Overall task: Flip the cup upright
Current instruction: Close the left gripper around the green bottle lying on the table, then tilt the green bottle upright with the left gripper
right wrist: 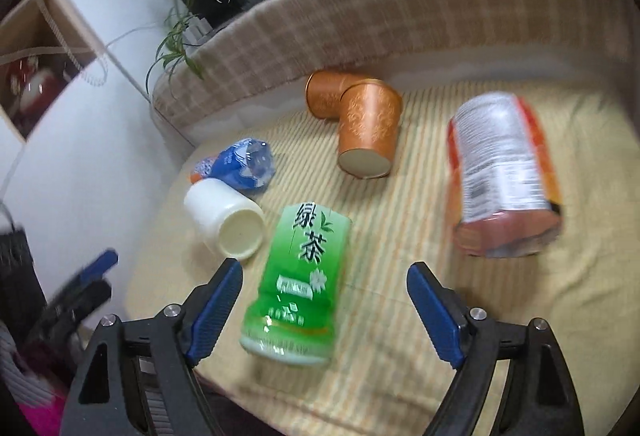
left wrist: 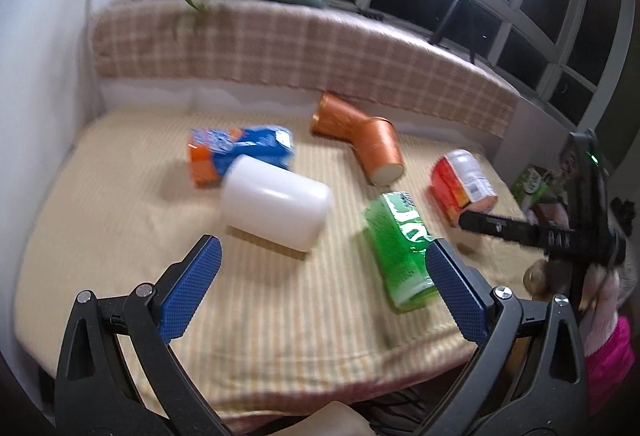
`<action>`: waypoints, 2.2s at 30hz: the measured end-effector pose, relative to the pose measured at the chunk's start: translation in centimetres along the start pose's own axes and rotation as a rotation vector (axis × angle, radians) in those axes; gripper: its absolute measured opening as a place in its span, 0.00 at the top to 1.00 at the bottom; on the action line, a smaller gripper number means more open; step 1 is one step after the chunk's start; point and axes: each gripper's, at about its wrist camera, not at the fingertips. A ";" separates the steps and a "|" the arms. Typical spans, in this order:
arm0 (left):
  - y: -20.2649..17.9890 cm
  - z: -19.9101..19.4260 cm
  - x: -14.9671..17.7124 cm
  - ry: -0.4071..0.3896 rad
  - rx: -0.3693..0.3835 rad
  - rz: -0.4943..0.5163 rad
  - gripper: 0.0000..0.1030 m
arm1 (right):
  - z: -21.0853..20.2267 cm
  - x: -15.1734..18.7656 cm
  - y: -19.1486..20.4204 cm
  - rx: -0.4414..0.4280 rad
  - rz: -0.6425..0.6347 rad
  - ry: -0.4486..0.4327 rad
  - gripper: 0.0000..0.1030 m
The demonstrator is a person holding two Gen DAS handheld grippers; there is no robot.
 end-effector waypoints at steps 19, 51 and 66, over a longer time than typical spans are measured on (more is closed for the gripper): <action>-2.9 11.5 -0.8 0.334 0.249 -0.276 0.19 | -7.8 4.4 -3.3 0.116 0.084 -0.119 0.15; -4.3 18.2 0.0 0.430 0.197 -0.222 0.42 | -6.8 5.0 -5.5 0.095 0.154 -0.099 0.15; -6.8 13.4 -0.9 0.265 0.168 -0.031 0.43 | -7.1 5.1 -5.1 0.091 0.155 -0.105 0.15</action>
Point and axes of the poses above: each gripper's, at about its wrist camera, not at the fingertips, and z roughly the way its jaws point, y to its left, x to its underside, and after that the axes turned 6 degrees about -y, right-handed
